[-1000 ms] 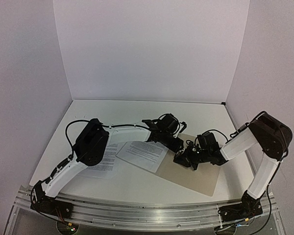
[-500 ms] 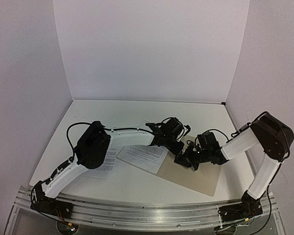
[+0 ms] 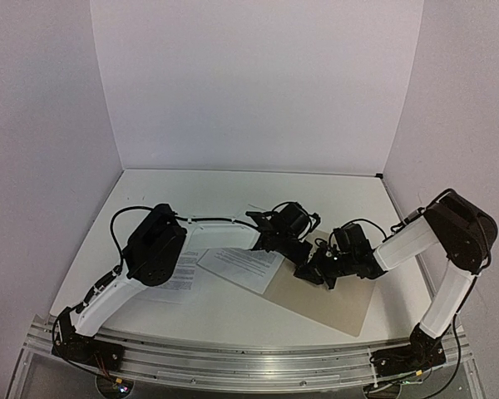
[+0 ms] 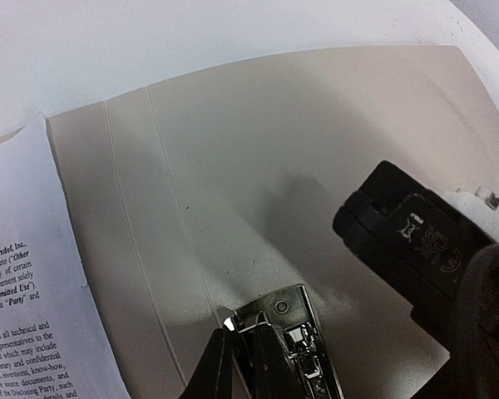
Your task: Put the files into the folder
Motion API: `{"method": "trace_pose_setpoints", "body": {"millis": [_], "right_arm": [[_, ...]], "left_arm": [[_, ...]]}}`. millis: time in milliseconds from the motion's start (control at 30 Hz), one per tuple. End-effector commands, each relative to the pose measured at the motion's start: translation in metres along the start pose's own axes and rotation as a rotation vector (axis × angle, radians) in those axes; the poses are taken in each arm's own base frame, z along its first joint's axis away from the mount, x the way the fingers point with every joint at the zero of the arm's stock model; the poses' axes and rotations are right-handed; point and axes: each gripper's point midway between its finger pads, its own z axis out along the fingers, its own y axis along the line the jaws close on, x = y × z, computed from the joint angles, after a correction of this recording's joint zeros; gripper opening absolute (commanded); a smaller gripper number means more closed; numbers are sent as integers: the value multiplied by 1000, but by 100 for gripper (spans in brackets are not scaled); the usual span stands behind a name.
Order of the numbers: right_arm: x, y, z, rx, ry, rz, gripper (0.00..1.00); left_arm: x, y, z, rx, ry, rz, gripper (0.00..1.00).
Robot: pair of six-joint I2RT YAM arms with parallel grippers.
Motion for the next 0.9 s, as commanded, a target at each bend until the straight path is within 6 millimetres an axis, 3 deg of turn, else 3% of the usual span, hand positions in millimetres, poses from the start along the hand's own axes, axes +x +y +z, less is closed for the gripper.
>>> {"method": "trace_pose_setpoints", "body": {"millis": [0, 367, 633, 867], "right_arm": [[65, -174, -36, 627, 97, 273, 0], [67, -206, -58, 828, 32, 286, 0], [53, -201, -84, 917, -118, 289, 0], [54, -205, -70, 965, -83, 258, 0]], "left_arm": [[67, 44, -1, -123, 244, -41, 0], [59, 66, -18, -126, 242, -51, 0], [69, 82, -25, -140, 267, -2, 0], [66, 83, -33, -89, 287, -43, 0]]}}
